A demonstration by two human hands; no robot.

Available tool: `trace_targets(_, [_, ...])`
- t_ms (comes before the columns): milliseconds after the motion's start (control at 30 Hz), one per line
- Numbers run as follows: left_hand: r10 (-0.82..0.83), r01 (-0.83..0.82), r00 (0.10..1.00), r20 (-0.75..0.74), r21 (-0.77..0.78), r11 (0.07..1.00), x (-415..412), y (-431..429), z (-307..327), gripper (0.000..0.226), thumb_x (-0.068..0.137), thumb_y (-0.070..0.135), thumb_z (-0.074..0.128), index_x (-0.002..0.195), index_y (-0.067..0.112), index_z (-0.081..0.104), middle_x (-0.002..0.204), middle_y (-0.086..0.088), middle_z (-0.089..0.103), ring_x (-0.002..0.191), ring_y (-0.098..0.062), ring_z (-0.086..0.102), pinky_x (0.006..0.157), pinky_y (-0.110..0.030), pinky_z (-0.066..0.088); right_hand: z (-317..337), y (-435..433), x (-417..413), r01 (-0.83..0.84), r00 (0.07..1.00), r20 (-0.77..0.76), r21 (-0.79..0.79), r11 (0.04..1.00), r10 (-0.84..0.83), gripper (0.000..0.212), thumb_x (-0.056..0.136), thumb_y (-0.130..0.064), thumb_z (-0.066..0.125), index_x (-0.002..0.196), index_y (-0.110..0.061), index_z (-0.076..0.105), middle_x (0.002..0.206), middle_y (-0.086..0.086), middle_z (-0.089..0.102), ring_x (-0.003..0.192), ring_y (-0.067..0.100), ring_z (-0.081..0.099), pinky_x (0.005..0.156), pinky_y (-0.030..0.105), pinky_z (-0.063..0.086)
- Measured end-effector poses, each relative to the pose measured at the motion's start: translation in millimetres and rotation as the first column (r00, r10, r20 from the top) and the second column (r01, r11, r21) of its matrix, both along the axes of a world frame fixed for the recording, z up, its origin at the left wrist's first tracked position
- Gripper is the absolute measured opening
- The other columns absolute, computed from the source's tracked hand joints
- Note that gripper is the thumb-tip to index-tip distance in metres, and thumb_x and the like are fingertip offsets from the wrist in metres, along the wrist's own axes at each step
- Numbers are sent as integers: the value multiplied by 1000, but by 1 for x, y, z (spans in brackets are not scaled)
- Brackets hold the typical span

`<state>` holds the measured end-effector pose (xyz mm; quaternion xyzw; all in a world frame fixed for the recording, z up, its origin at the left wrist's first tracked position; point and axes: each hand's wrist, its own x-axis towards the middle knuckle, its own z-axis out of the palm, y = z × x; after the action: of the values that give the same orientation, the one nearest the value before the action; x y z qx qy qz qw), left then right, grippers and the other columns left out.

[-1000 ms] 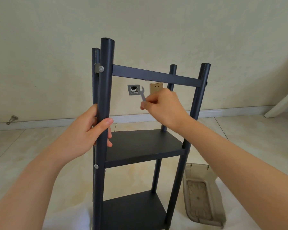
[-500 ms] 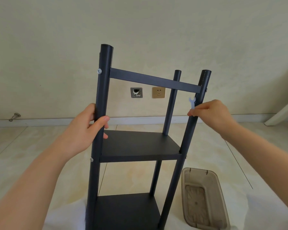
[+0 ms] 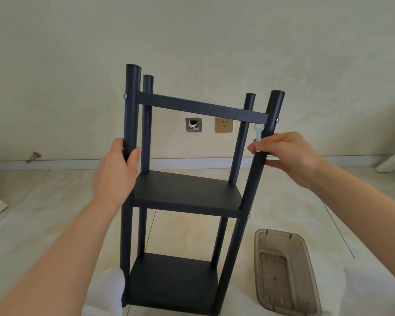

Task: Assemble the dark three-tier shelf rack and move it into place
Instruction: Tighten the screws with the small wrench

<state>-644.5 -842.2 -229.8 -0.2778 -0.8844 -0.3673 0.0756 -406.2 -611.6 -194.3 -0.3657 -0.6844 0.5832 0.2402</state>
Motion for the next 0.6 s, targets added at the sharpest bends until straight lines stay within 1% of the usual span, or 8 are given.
trace_targets(33, [12, -13, 1000, 19, 21, 1000, -3, 0, -2, 35, 104, 46, 43, 119, 15, 49, 100, -9, 67, 89, -36, 68, 80, -56, 56, -1, -4, -1, 3, 1000, 3, 50, 999, -3, 9, 88, -14, 71, 82, -13, 77, 103, 9, 72, 99, 24, 66, 92, 40, 56])
trace_targets(100, [30, -33, 998, 57, 64, 997, -9, 0, -6, 30, 105, 43, 44, 118, 16, 49, 99, -6, 66, 89, -33, 68, 81, -56, 56, 1, -13, -3, -19, 1000, -7, 136, 990, 20, 11, 89, -16, 71, 80, -18, 78, 103, 6, 68, 99, 22, 65, 96, 41, 54])
trace_targets(200, [23, -46, 990, 140, 163, 986, -18, 1, -8, 20, 106, 38, 45, 112, 20, 50, 94, -2, 65, 88, -27, 69, 84, -53, 56, 14, -26, -2, -65, 994, -69, 224, 973, 83, 16, 88, -17, 72, 75, -24, 79, 110, 10, 62, 102, 22, 63, 98, 43, 53])
trace_targets(300, [17, -67, 980, 199, 247, 967, -24, 3, -10, 14, 106, 32, 47, 112, 20, 50, 91, 1, 65, 91, -30, 68, 86, -48, 55, 29, -41, 2, -129, 980, -107, 300, 945, 168, 14, 85, -18, 74, 74, -25, 81, 109, 8, 61, 101, 21, 63, 98, 44, 51])
trace_targets(367, [30, -84, 976, 216, 242, 967, -26, 4, -14, 15, 106, 31, 48, 113, 18, 52, 97, -4, 67, 96, -31, 66, 87, -46, 54, 34, -52, 3, -183, 969, -96, 345, 921, 228, 13, 84, -18, 74, 75, -24, 81, 108, 9, 60, 100, 19, 63, 99, 42, 50])
trace_targets(467, [47, -101, 968, 246, 211, 972, -26, 6, -21, 25, 106, 30, 49, 119, 10, 56, 108, -8, 66, 100, -28, 62, 82, -39, 49, 36, -66, 3, -225, 960, -71, 379, 898, 271, 14, 84, -17, 74, 74, -25, 80, 108, 9, 60, 100, 17, 62, 97, 34, 50])
trace_targets(533, [47, -102, 966, 255, 205, 973, -26, 9, -23, 27, 106, 29, 49, 121, 8, 56, 108, -9, 65, 98, -28, 61, 81, -38, 49, 37, -70, 3, -225, 959, -73, 397, 890, 275, 15, 84, -17, 73, 74, -26, 79, 106, 10, 61, 97, 17, 62, 94, 30, 50])
trace_targets(600, [45, -101, 967, 252, 212, 972, -25, 12, -24, 27, 106, 29, 49, 120, 7, 56, 107, -9, 64, 95, -26, 59, 78, -37, 48, 40, -71, 5, -218, 957, -90, 407, 887, 276, 15, 84, -15, 73, 75, -25, 79, 105, 11, 62, 96, 18, 63, 93, 32, 51])
